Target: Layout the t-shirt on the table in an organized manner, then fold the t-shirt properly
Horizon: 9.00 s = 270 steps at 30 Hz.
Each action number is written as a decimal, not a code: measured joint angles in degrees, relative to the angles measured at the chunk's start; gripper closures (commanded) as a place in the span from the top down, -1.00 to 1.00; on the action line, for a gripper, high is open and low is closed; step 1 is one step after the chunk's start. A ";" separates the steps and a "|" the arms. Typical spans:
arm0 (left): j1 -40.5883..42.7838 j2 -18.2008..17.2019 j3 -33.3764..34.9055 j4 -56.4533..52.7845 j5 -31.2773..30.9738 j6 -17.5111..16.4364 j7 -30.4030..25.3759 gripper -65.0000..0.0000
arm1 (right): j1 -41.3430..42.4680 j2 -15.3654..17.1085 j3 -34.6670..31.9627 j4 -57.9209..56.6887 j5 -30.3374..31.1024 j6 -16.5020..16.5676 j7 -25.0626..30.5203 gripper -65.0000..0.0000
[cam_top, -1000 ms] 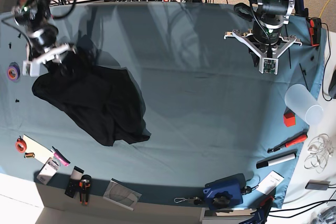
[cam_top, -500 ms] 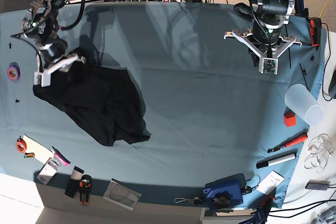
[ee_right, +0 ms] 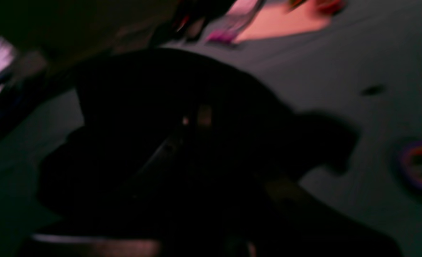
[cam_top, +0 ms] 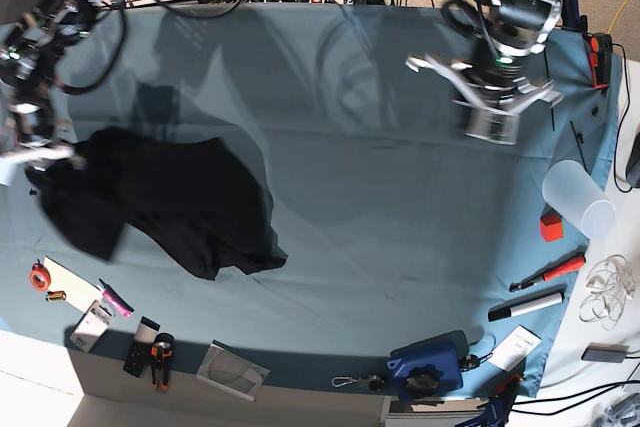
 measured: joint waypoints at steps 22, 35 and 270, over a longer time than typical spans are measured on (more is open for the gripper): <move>-18.08 0.22 14.97 -18.78 -4.20 -12.68 -9.20 -0.40 | 0.15 3.39 4.39 -9.22 -2.40 -0.04 3.45 -1.00; -32.46 2.86 32.30 -28.94 9.31 -9.40 -11.76 -0.25 | 0.15 3.39 4.42 -9.27 -1.49 1.60 -1.22 -1.00; -15.50 -3.80 7.50 -2.27 4.00 2.62 9.75 0.26 | 24.61 9.53 -27.98 -18.73 5.66 15.89 -26.12 -0.32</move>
